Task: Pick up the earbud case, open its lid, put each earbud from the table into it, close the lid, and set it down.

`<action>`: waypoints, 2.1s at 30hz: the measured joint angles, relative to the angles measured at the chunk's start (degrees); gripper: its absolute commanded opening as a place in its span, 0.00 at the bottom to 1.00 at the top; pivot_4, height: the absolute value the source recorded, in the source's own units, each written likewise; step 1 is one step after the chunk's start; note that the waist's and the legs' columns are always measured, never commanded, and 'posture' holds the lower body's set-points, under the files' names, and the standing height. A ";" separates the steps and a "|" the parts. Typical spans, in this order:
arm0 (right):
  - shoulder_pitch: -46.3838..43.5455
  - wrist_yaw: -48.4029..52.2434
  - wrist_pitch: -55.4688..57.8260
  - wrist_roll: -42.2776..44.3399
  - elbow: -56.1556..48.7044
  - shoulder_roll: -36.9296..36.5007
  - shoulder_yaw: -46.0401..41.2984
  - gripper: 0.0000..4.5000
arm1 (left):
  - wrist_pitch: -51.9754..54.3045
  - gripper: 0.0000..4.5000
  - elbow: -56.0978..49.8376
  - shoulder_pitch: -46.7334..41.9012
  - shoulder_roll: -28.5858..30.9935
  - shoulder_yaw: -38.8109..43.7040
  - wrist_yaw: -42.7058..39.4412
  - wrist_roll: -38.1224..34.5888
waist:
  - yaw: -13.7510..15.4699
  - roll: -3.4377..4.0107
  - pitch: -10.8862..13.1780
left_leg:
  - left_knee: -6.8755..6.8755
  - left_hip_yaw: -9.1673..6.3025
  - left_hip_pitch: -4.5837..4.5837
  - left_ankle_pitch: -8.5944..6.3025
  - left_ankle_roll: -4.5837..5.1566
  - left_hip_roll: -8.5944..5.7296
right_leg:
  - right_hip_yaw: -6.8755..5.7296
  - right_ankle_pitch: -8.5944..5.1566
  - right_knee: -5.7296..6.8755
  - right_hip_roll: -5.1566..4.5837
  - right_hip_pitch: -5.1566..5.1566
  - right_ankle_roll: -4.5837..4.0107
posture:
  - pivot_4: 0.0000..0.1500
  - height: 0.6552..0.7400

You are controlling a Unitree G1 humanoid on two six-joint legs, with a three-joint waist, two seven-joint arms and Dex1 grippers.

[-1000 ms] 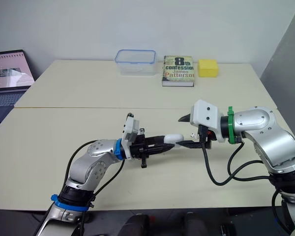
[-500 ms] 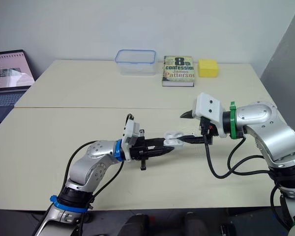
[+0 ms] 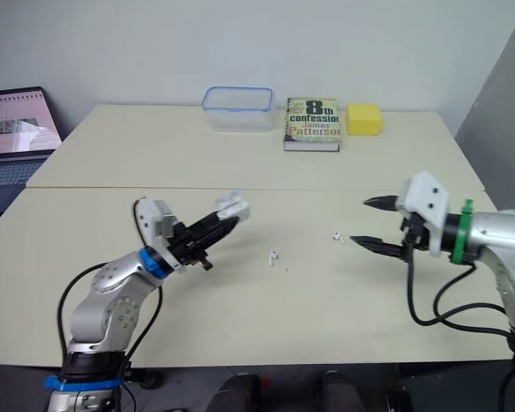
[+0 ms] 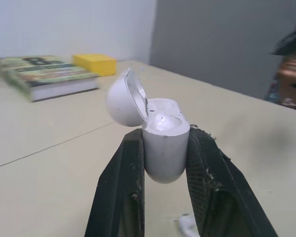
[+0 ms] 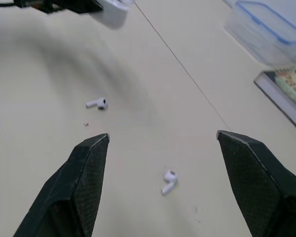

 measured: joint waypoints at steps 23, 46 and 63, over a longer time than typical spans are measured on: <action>23.71 1.21 -14.57 -4.92 13.22 -2.60 -14.40 1.00 | -6.08 0.17 -0.19 4.70 -0.26 2.82 6.16 1.02 | -0.03 0.00 -0.03 | -0.01 0.13 0.39 0.00 0.00 0.00 | 0.14 -0.14 -0.03 0.01 0.38 0.23 | 1.00 1.00; 22.80 2.87 -10.12 -0.17 1.68 -3.10 -13.31 1.00 | -7.39 0.17 -0.28 4.72 -0.24 2.81 6.75 1.86 | -0.02 -0.01 -0.02 | -0.12 0.10 0.86 -0.02 -0.01 -0.02 | 0.07 -0.22 -0.29 -0.06 0.95 0.13 | 1.00 1.00; 3.01 -26.66 9.40 -11.37 -9.72 25.88 27.55 1.00 | -7.35 0.17 -0.34 4.45 -0.16 1.58 6.91 2.49 | -0.06 -0.06 -0.03 | -0.22 -0.02 0.77 -0.07 -0.10 0.00 | -0.02 -0.25 -0.35 -0.06 0.88 0.10 | 1.00 1.00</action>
